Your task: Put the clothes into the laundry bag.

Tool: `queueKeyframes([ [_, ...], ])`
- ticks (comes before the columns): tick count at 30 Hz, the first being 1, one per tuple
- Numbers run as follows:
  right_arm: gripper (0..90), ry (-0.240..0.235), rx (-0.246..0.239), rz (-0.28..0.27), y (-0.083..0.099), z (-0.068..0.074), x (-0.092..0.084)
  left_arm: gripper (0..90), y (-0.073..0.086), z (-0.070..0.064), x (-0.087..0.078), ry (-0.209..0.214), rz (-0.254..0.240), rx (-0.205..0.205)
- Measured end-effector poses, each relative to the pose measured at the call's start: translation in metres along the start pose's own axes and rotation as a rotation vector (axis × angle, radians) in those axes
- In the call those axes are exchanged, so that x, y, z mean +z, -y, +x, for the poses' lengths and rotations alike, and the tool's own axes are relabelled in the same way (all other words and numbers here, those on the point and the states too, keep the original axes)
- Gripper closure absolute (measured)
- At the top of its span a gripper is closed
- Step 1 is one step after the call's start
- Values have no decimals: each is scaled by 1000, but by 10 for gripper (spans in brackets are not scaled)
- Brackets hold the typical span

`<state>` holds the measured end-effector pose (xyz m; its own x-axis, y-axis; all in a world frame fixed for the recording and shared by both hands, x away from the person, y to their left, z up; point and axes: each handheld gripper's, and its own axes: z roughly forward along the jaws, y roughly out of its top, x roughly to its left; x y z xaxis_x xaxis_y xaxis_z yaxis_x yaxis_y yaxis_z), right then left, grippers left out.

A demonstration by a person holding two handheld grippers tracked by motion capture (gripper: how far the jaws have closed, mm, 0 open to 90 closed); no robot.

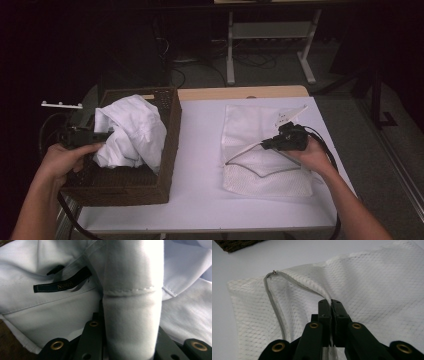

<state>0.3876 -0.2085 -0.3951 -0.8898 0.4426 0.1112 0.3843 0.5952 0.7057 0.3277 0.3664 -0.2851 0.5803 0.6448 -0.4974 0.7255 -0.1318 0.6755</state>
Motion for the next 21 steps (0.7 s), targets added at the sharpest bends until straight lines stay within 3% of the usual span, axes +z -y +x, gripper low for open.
queueKeyframes([
  [10, 864, 13, 8, -22, -11, -9, -8, 788, -33, -46, 34, 102, 22, 112],
  [21, 864, 29, 15, -50, -15, -15, -17, 788, -59, -89, 67, 193, 45, 195],
])
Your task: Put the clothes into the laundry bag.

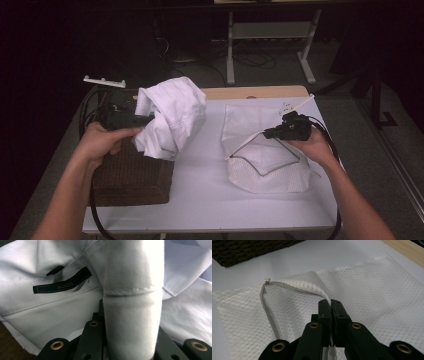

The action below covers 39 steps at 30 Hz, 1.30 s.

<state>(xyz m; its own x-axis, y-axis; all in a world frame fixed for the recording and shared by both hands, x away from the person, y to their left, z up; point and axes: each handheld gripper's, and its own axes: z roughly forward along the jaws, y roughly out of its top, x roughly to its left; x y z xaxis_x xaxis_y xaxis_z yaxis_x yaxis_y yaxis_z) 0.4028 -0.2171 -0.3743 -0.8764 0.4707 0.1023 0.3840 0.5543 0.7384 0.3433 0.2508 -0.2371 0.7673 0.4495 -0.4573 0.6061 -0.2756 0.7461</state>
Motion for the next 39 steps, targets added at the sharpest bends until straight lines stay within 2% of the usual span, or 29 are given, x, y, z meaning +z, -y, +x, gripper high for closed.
queueKeyframes([
  [5, 864, 3, 9, 13, 1, 0, 5, 788, -5, -10, 28, 41, 45, 23],
  [6, 864, 6, 7, 22, 1, 1, 8, 788, -5, -13, 40, 62, 70, 34],
  [7, 864, 6, 7, 22, 1, 1, 8, 788, -5, -13, 40, 62, 70, 34],
  [8, 864, 3, 12, 20, 1, 2, 8, 788, -4, -18, 53, 89, 93, 33],
  [10, 864, 3, 11, 16, 1, 3, 8, 788, -4, -20, 57, 103, 99, 34],
  [12, 864, 4, 12, 17, 1, 3, 8, 787, -2, -26, 68, 133, 122, 45],
  [13, 864, 5, 17, 19, 1, 4, 8, 787, 0, -32, 80, 160, 144, 49],
  [15, 864, 6, 19, 18, 1, 4, 8, 787, 1, -34, 87, 169, 156, 47],
  [18, 864, 9, 25, 14, 1, 4, 8, 787, 6, -38, 109, 195, 197, 43],
  [21, 864, 12, 32, 12, 0, 4, 9, 786, 13, -44, 135, 246, 243, 46],
  [22, 864, 15, 36, 12, 0, 4, 9, 786, 18, -47, 152, 282, 271, 50],
  [23, 864, 15, 36, 12, 0, 4, 9, 786, 18, -47, 152, 282, 271, 50],
  [26, 864, 9, 40, 3, -1, 4, 9, 785, 26, -50, 178, 316, 313, 51],
  [30, 865, -2, 56, -16, -2, 5, 7, 784, 41, -41, 212, 299, 377, 23],
  [33, 867, 1, 49, -17, -4, 7, 5, 780, 55, -27, 238, 230, 440, -14],
  [34, 869, -3, 45, -18, -5, 9, 3, 779, 63, -16, 251, 209, 460, -74],
  [35, 869, -3, 45, -18, -5, 9, 3, 777, 63, -16, 251, 209, 460, -74],
  [36, 870, -14, 36, -13, -5, 12, 2, 774, 67, -9, 259, 202, 472, -109],
  [39, 871, -27, 31, -12, -6, 16, 2, 765, 74, -3, 275, 171, 483, -169],
])
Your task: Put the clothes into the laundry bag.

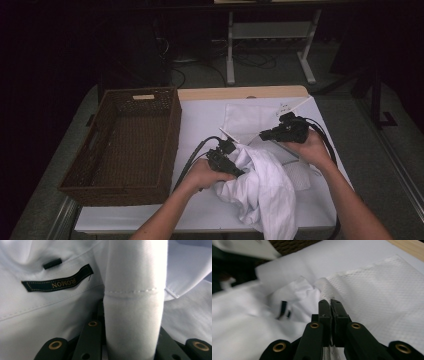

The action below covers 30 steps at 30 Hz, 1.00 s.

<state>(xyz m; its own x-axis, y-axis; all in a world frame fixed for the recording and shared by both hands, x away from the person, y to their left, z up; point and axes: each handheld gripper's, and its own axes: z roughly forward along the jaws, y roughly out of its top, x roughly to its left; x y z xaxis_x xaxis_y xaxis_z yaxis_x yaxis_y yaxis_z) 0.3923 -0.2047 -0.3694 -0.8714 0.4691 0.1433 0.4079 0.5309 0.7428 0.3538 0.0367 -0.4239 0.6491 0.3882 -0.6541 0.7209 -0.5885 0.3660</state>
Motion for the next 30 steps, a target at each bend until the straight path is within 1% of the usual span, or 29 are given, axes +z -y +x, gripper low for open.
queueKeyframes([
  [1, 871, -15, -10, -6, -2, 4, 0, 750, -1, 2, 4, 5, -12, -25],
  [2, 871, -25, -12, -11, -2, 6, 0, 747, -5, 5, 9, 4, -39, -56],
  [3, 871, -25, -12, -11, -2, 6, 0, 745, -5, 5, 9, 4, -39, -56],
  [5, 872, -37, -25, -8, -5, 11, 1, 741, -7, 6, 10, -2, -82, -79],
  [6, 871, -39, -34, -5, -5, 13, 1, 724, -8, 6, 9, -5, -108, -76],
  [7, 870, -35, -52, 10, -6, 17, 3, 610, -7, 3, 7, -9, -121, -76],
  [8, 870, -35, -52, 10, -6, 17, 3, 545, -7, 3, 7, -9, -121, -76],
  [9, 870, -32, -59, 22, -5, 18, 2, 488, -6, -2, 3, -8, -134, -66],
  [10, 870, -32, -59, 22, -5, 18, 2, 462, -6, -2, 3, -8, -134, -66],
  [11, 870, -31, -56, 23, -5, 18, 2, 462, -5, -6, 0, -17, -144, -44],
  [12, 870, -32, -55, 21, -4, 17, 1, 448, -5, -9, -3, -18, -161, -41],
  [13, 870, -35, -49, 22, -4, 16, 1, 509, -5, -10, -5, -19, -168, -34],
  [14, 870, -35, -49, 22, -4, 16, 1, 509, -6, -12, -6, -21, -172, -17],
  [15, 870, -34, -53, 23, -4, 18, 1, 686, -7, -15, -6, -83, -175, 18],
  [16, 870, -34, -53, 23, -4, 18, 1, 772, -7, -15, -6, -83, -175, 18],
  [17, 870, -34, -56, 28, -4, 19, 2, 799, -6, -15, -5, -101, -179, 33],
  [18, 870, -34, -56, 28, -4, 19, 2, 799, -6, -14, -3, -98, -183, 21],
  [19, 870, -37, -60, 28, -4, 20, 2, 814, -6, -14, -3, -97, -197, 14],
  [21, 872, -44, -63, 26, -5, 22, 0, 828, -6, -12, -2, -76, -209, 1],
  [24, 872, -50, -71, 17, -6, 25, -3, 825, -6, -5, -3, -46, -207, -40],
  [25, 872, -50, -73, 14, -7, 26, -4, 810, -7, -1, -2, -32, -198, -61],
  [26, 872, -56, -73, 7, -7, 27, -6, 786, -7, 2, 0, -43, -193, -70],
  [28, 874, -89, -62, -12, -8, 29, -7, 777, -9, 7, 5, -62, -225, -91],
  [29, 873, -94, -64, -12, -9, 32, -7, 775, -9, 7, 9, -69, -246, -101],
  [30, 873, -85, -76, 6, -9, 36, -4, 752, -9, 6, 11, -82, -254, -101],
])
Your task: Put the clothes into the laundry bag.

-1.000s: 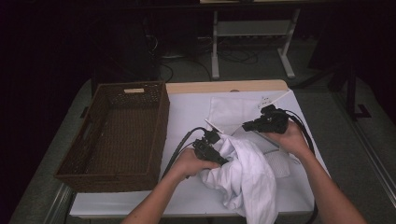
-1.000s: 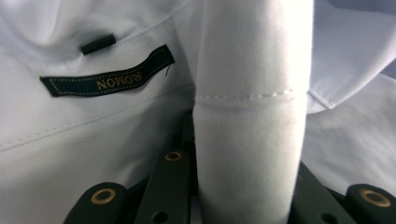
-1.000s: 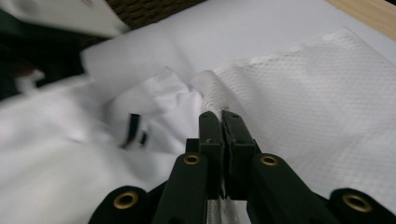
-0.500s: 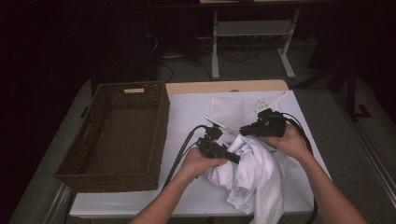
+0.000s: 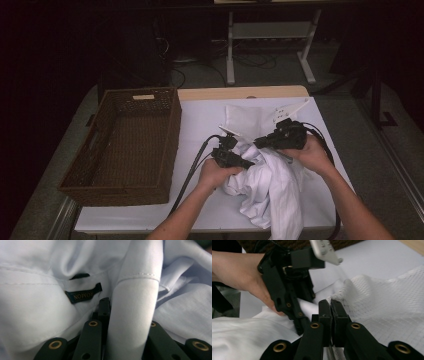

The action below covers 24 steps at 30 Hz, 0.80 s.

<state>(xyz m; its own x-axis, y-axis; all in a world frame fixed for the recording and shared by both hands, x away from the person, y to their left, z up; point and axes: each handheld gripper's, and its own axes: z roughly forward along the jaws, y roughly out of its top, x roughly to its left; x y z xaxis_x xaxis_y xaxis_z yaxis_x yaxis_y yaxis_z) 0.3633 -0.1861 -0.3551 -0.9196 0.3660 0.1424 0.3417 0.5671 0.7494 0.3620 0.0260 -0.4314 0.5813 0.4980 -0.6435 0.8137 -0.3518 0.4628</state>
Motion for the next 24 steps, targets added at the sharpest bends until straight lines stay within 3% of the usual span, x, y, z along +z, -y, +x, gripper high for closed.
queueKeyframes([
  [3, 872, 9, 8, 35, 4, 1, 5, 644, 2, -5, -2, -40, 3, 24],
  [5, 872, 1, 36, 14, 7, -5, 2, 517, 3, -8, -9, -34, -7, 22],
  [8, 870, 11, 36, 15, 8, -6, -2, 395, 3, -12, -25, -15, -4, 33],
  [10, 869, 20, 39, 12, 9, -7, -3, 366, 3, -13, -39, 6, -12, 40],
  [12, 869, 24, 39, 12, 8, -7, -3, 355, 3, -12, -51, -14, -33, 50],
  [18, 869, 42, 32, 20, 5, -11, -3, 294, 0, 10, -69, -84, -87, -2],
  [24, 869, 52, 40, 39, 2, -17, 0, 279, -7, 36, -62, -68, -141, -98],
])
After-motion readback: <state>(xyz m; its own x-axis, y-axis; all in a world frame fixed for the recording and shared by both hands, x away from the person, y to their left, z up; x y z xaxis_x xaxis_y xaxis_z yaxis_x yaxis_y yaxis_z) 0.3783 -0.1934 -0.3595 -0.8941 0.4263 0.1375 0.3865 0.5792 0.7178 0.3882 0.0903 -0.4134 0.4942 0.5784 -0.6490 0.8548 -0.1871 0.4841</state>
